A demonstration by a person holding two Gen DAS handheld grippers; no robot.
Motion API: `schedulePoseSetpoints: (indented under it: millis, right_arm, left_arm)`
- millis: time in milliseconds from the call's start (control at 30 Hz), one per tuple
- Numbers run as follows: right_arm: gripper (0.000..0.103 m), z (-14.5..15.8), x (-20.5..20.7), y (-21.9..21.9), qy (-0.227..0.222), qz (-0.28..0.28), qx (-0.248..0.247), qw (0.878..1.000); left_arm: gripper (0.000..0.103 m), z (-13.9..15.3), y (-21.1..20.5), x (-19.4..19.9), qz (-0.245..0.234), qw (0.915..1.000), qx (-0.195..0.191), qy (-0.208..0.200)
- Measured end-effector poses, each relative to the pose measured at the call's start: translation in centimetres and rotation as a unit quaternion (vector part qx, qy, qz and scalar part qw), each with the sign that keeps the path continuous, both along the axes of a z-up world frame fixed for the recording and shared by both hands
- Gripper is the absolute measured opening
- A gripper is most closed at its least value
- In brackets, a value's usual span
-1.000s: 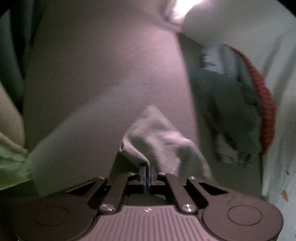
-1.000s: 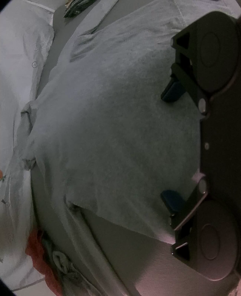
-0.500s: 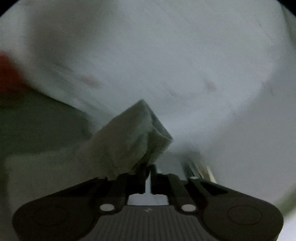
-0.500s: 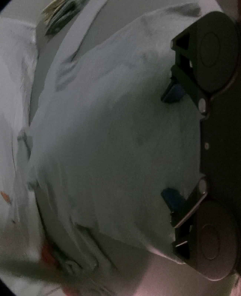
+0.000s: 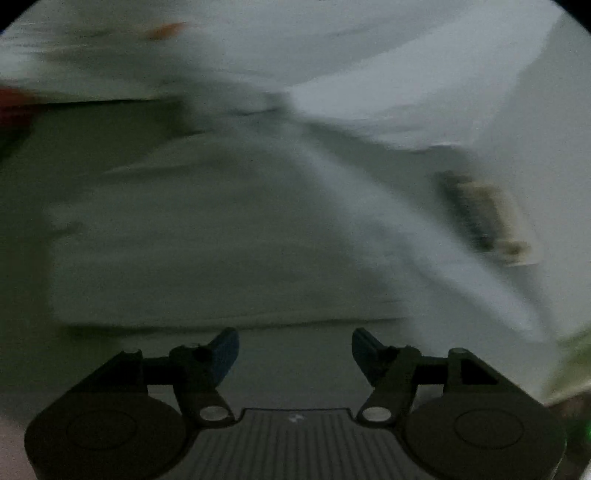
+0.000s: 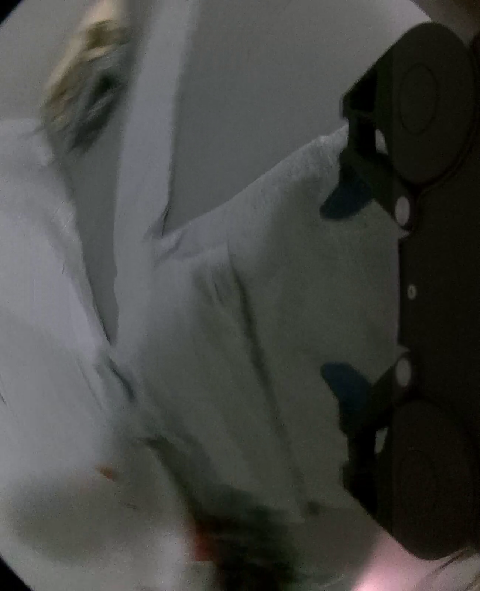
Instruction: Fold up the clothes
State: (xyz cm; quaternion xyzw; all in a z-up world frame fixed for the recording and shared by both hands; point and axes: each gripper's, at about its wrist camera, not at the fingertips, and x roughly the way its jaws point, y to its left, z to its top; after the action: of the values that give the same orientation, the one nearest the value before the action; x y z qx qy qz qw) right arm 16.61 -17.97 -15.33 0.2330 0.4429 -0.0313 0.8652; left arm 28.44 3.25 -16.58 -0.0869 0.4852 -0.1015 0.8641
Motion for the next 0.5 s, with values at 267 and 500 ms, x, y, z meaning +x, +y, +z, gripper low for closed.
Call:
schedulePoseSetpoints:
  millis: [267,500]
  right_arm:
    - [0.044,-0.9,7.4,-2.6,-0.021,0.021,-0.027,0.999]
    - [0.064,-3.2,13.9,-2.4,-0.006,0.094,-0.052,0.994]
  left_arm:
    - [0.077,-6.2,3.5,-1.3,0.085,0.9896,0.082,0.082]
    - [0.103,-8.0,1.3,-0.2,0.106,0.9836,0.114,0.091]
